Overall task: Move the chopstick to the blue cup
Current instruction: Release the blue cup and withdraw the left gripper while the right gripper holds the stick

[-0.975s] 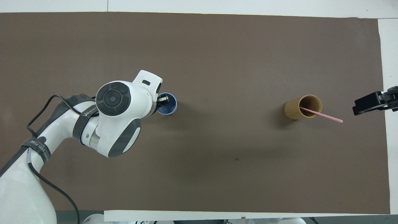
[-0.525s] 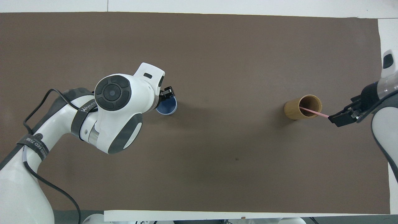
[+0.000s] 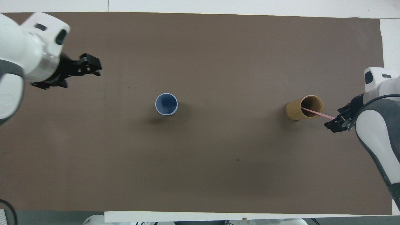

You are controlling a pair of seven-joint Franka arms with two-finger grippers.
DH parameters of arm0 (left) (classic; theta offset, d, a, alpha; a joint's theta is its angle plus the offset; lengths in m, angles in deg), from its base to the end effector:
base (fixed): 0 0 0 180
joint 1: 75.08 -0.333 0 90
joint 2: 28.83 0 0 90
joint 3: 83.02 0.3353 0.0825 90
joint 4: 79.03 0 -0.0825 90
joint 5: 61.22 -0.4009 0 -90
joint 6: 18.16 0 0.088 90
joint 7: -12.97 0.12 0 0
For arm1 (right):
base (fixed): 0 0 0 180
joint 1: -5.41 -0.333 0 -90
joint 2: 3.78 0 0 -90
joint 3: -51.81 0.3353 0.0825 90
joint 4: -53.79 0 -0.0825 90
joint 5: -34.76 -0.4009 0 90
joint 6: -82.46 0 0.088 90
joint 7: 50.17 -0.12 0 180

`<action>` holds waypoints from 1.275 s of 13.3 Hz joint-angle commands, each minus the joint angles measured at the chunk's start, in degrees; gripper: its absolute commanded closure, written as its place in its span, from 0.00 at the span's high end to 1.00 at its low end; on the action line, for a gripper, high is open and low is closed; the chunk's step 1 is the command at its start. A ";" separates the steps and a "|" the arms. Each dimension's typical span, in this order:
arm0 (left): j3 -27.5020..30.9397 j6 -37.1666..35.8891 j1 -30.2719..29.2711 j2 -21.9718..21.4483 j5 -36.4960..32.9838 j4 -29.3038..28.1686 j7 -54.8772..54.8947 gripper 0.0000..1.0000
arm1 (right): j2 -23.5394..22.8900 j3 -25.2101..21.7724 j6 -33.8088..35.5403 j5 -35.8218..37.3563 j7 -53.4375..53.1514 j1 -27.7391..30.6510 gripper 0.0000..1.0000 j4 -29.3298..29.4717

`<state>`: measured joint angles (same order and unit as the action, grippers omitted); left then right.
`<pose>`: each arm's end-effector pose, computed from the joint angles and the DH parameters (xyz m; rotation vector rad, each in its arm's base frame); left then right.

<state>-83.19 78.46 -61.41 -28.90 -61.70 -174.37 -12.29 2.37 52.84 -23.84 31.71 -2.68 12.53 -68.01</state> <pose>0.5631 -0.1378 0.5958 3.1259 0.3112 0.0393 0.5082 -0.0492 0.4434 -2.8349 -1.0399 0.1878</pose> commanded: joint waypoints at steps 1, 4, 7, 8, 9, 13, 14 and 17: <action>-0.45 -9.49 -7.76 1.03 0.04 7.34 14.57 1.00 | 0.97 0.47 -0.75 -0.64 -0.29 0.52 0.59 -1.61; -0.54 -9.00 -9.28 0.60 0.12 6.75 17.35 1.00 | 0.97 0.47 -0.40 -0.64 -2.13 0.35 0.47 -1.61; -0.45 -9.34 -9.37 0.33 0.12 6.05 17.26 1.00 | 0.97 0.47 -0.05 -0.64 -3.63 0.35 0.18 -1.52; -0.45 -9.34 -9.37 0.33 0.12 6.04 17.26 1.00 | 0.97 0.47 0.04 -0.64 -3.63 0.35 0.12 -1.34; -0.45 -9.34 -9.37 0.33 0.12 6.04 17.26 1.00 | 0.88 0.64 0.65 -0.64 -3.63 0.26 0.04 -1.08; -0.45 -9.34 -9.37 0.33 0.12 6.04 17.26 1.00 | 0.44 0.64 10.82 -0.56 -3.63 0.52 0.00 5.76; -0.54 -9.34 -9.37 0.33 0.12 6.04 17.26 1.00 | 0.79 0.64 14.24 -0.03 -3.63 0.52 0.00 8.56; -0.45 -9.43 -9.37 0.33 0.12 6.04 17.26 1.00 | 0.97 0.64 29.62 2.69 -3.63 0.52 0.00 21.03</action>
<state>-83.78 69.98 -70.92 -28.43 -61.61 -168.54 4.79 3.53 53.03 -1.12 33.22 -5.63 12.52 -53.79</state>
